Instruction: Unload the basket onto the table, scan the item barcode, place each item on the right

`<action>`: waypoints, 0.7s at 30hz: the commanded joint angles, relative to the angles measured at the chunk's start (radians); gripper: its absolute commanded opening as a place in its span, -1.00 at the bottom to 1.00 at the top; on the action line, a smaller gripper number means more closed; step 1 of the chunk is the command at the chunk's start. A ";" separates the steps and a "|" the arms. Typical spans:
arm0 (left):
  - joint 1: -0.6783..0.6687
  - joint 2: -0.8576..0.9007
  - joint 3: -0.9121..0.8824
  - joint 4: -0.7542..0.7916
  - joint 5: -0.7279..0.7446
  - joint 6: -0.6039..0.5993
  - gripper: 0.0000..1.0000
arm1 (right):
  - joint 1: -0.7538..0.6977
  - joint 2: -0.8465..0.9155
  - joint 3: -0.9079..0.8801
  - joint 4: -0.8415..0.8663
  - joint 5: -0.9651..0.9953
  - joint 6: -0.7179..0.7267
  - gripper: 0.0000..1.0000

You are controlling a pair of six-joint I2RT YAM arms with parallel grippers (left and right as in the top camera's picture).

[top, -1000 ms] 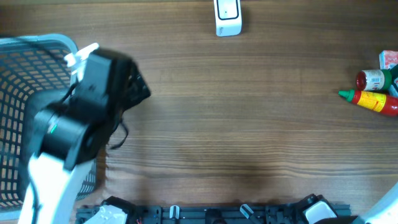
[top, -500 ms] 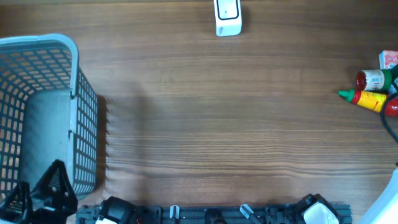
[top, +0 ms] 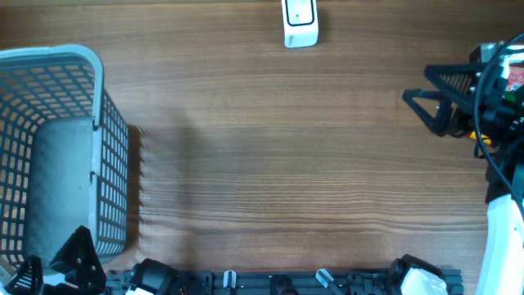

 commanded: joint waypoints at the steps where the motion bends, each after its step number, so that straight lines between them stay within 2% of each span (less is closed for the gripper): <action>1: 0.003 -0.004 -0.002 -0.009 -0.013 0.009 1.00 | 0.013 0.061 -0.005 -0.100 -0.089 -0.362 0.47; 2: 0.003 -0.004 -0.002 -0.009 -0.013 0.009 1.00 | 0.013 0.075 -0.005 -0.104 -0.088 -0.413 0.99; 3: 0.003 -0.004 -0.002 -0.009 -0.013 0.009 1.00 | 0.019 0.096 -0.005 -0.108 -0.087 -0.493 0.99; 4: 0.003 -0.004 -0.002 -0.009 -0.013 0.009 1.00 | 0.040 0.118 -0.005 -0.134 -0.089 -0.553 0.90; 5: 0.003 -0.004 -0.002 -0.009 -0.013 0.009 1.00 | 0.056 0.129 -0.005 -0.174 -0.087 -0.561 0.98; 7: 0.003 -0.004 -0.002 -0.009 -0.013 0.009 1.00 | 0.098 0.151 -0.005 -0.190 -0.027 -0.685 1.00; 10: 0.003 -0.004 -0.002 -0.009 -0.013 0.009 1.00 | 0.200 0.098 -0.005 -0.225 0.169 -1.070 0.99; 11: 0.003 -0.004 -0.002 -0.009 -0.013 0.009 1.00 | 0.238 0.065 -0.005 -0.274 0.239 -1.182 1.00; 13: 0.003 -0.004 -0.002 -0.009 -0.013 0.009 1.00 | 0.307 -0.046 -0.006 -0.423 0.520 -1.381 0.99; 16: 0.003 -0.004 -0.002 -0.009 -0.013 0.009 1.00 | 0.331 -0.184 -0.006 -0.596 0.805 -1.398 0.99; 17: 0.003 -0.004 -0.002 -0.009 -0.013 0.009 1.00 | 0.331 -0.243 -0.006 -0.650 0.896 -1.451 1.00; 19: 0.003 -0.004 -0.002 -0.009 -0.013 0.009 1.00 | 0.331 -0.363 -0.030 -0.674 0.911 -1.628 0.99; 21: 0.003 -0.004 -0.002 -0.009 -0.013 0.009 1.00 | 0.331 -0.536 -0.134 -0.602 0.912 -1.775 1.00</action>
